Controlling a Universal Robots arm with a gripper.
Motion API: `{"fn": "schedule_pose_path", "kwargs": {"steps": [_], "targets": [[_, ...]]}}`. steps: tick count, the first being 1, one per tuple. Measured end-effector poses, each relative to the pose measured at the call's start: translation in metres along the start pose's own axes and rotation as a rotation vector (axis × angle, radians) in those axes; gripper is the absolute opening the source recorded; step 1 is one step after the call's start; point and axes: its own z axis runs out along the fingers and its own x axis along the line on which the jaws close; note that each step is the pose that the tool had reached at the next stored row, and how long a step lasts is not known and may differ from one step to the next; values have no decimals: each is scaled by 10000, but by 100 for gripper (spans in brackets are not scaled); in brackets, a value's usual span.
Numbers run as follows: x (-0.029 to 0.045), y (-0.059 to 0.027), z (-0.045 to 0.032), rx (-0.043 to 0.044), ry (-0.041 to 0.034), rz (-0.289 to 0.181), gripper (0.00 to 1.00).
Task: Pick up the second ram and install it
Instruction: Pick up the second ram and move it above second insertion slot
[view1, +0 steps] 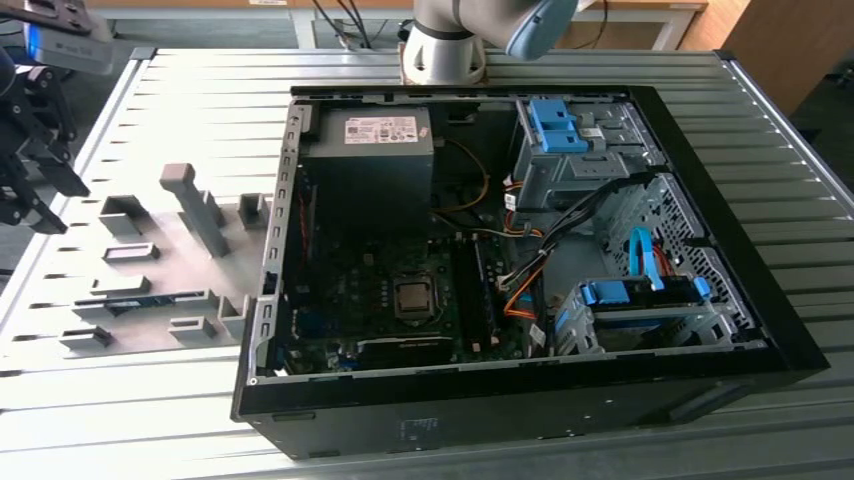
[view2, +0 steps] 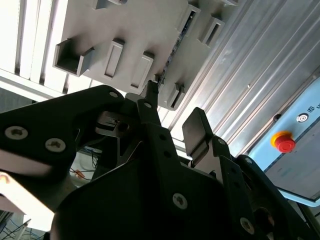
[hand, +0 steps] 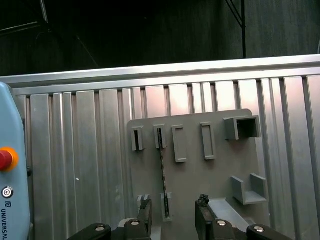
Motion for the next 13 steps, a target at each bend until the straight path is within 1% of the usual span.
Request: {"fn": "schedule_pose_path", "kwargs": {"steps": [13], "targets": [[0,-2,43,-1,0,0,47]]}}
